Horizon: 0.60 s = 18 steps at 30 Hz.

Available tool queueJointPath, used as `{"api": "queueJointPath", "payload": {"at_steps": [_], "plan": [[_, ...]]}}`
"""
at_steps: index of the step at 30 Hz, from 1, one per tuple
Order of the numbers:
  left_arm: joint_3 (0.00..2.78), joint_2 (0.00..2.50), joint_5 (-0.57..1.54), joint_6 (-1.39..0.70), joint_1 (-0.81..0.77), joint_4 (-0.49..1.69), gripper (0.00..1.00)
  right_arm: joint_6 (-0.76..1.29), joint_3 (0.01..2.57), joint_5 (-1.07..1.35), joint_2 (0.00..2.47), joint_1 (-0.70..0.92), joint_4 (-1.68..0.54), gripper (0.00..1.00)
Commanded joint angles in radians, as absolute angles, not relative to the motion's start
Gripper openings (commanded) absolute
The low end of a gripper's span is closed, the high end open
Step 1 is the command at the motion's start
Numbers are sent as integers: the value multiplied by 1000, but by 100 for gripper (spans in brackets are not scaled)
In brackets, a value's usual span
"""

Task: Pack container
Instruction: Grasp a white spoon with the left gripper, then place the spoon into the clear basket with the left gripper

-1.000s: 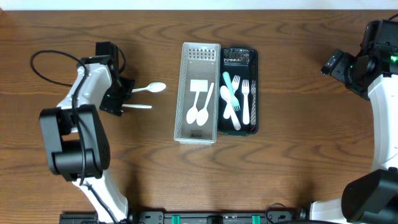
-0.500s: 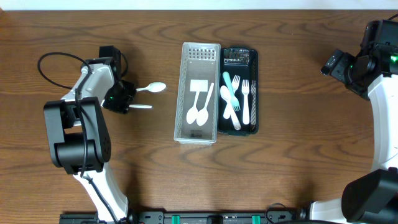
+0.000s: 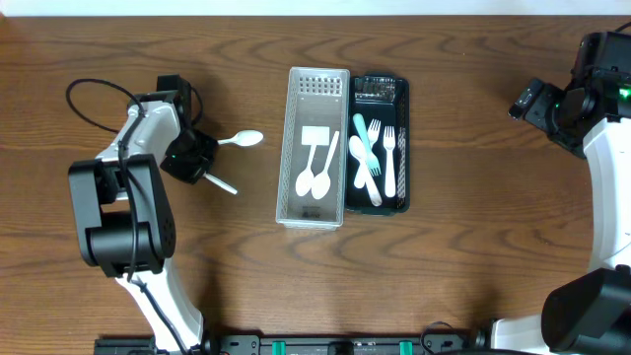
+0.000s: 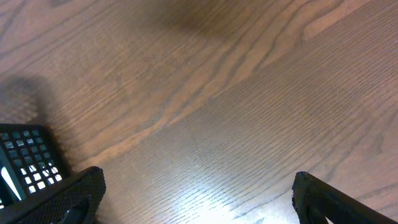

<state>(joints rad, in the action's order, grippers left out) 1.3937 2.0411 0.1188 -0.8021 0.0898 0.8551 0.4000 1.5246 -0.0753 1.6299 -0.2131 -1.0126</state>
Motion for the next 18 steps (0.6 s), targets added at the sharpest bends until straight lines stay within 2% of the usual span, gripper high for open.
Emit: {"api": "queueJointPath", "payload": {"at_steps": [1,5,10,18], "plan": [[1407,1911,229,-618,88,858,6,395,1522,-78,1635,-221,-1014,99],[1423,1740,307,-441,34,862,5,395,1522,-78,1635,-221,-1014,99],[1423,1545,283,-241,-156,850,6,395,1522,-78,1635,-221,-1014,99],[1418,1585,84,-104,-477,789,6,395,1522,-78,1635,-221,-1014,99]]}}
